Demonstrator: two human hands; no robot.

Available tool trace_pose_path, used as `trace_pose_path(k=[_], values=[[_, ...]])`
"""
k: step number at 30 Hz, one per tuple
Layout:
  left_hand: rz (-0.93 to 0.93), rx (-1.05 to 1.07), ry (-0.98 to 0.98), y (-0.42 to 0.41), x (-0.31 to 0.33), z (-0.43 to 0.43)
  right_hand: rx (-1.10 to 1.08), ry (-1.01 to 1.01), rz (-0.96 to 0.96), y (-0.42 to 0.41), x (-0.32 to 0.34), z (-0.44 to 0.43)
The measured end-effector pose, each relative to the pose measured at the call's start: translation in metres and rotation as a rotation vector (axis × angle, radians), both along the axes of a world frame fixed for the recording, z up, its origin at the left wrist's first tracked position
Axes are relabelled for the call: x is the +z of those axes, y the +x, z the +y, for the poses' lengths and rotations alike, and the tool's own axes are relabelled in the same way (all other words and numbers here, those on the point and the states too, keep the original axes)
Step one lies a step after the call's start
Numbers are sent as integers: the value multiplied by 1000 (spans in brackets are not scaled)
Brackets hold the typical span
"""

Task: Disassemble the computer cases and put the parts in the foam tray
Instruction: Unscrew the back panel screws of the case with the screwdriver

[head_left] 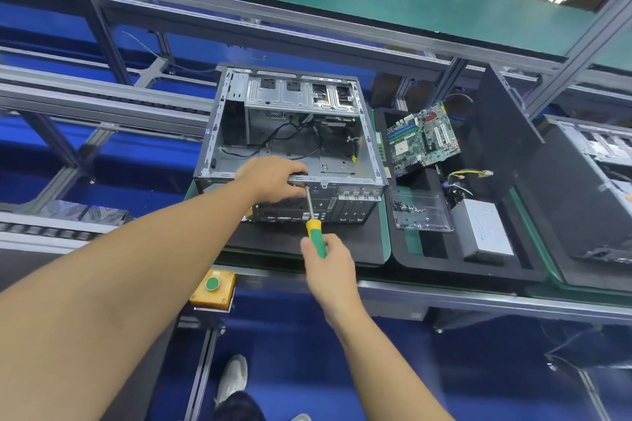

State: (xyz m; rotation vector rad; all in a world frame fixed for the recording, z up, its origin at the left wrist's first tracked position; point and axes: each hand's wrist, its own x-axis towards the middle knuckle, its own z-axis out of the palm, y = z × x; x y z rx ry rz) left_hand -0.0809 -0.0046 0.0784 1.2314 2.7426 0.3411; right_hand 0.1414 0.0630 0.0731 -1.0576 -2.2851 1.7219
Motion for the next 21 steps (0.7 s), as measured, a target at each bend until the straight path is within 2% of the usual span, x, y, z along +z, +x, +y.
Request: trace_pose_path(k=[2, 3, 5, 7, 9, 11, 13, 16, 17, 18, 19, 20, 21], values=[[0, -3, -4, 0, 1, -1, -149, -813, 72, 0, 7, 4], [5, -9, -9, 0, 1, -1, -200, -1108, 108, 2, 9, 7], [15, -18, -16, -1, 1, -1, -249, -1356, 160, 4, 8, 13], [14, -17, -21, -1, -1, -1, -246, -1453, 204, 4, 5, 14], [11, -16, -22, -2, -3, -1, -268, -1419, 205, 4, 6, 9], [10, -18, -19, -3, -6, -1, -292, -1204, 187, 2, 5, 1], [17, -27, -6, -4, -7, -1, -263, -700, 128, 2, 4, -10], [25, -41, 17, -3, -7, -1, -59, 321, -58, 4, -3, -23], [25, -45, 21, -3, -7, -1, -10, 512, -92, 5, -4, -26], [24, -49, 21, -2, -7, -1, -7, 555, -101, 5, -4, -30], [23, -53, 20, -2, -7, -1, -49, 415, -61, 4, -4, -31], [22, -57, 20, -3, -7, -1, -170, 90, 30, 1, -2, -30], [26, -62, 22, -2, -7, -1, -310, -338, 120, -2, 1, -27]])
